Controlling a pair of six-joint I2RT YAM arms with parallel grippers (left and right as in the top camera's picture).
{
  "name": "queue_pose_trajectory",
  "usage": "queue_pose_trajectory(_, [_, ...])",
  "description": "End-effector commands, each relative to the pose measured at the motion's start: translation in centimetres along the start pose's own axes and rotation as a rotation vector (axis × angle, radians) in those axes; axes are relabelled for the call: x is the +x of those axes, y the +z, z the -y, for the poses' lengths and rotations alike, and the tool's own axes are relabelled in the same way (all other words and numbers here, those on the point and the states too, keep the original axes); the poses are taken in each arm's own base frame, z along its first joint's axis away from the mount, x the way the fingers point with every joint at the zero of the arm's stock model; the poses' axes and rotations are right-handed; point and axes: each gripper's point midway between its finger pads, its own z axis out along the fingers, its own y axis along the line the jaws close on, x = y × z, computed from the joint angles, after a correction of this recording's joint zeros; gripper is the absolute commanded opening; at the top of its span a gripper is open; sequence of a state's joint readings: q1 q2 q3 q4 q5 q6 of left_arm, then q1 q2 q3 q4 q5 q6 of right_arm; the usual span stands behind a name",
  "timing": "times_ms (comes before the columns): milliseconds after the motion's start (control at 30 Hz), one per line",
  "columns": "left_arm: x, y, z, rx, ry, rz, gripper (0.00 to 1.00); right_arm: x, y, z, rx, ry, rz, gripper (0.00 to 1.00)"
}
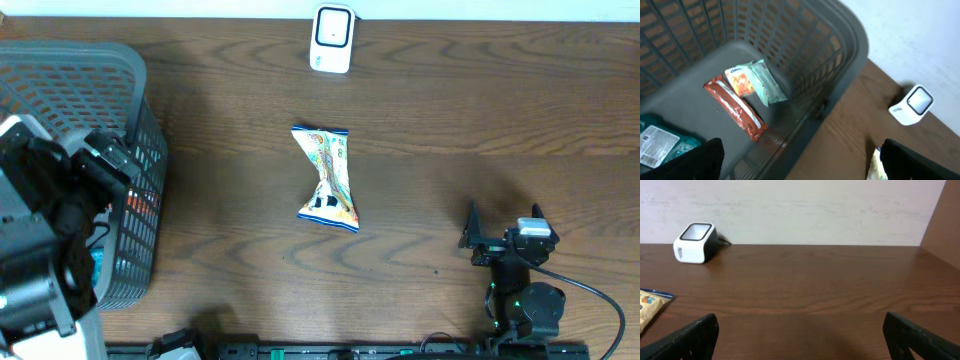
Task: Scan the item barcode
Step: 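Reach the left gripper into the basket and grasp the teal bottle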
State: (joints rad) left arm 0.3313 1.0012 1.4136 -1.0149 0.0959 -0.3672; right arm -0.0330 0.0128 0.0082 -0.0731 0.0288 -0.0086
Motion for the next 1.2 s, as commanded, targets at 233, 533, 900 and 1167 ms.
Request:
queue_pose_trajectory(233, [-0.7, 5.2, -5.5, -0.29, -0.28, -0.045, 0.98, 0.0, 0.0, -0.2, -0.01, -0.008, 0.001, 0.99])
queue_pose_trajectory(533, [3.0, 4.6, -14.6, -0.662, -0.631, -0.142, 0.98, 0.0, 0.0, -0.2, -0.01, -0.008, 0.001, 0.99])
queue_pose_trajectory(900, [10.5, 5.5, -22.0, -0.883, -0.825, -0.283, 0.98, 0.0, 0.0, -0.2, -0.01, -0.008, 0.001, 0.99])
queue_pose_trajectory(1167, [14.3, 7.4, -23.4, -0.907, -0.83, -0.325, 0.98, 0.0, 0.0, -0.2, -0.01, -0.008, 0.001, 0.99])
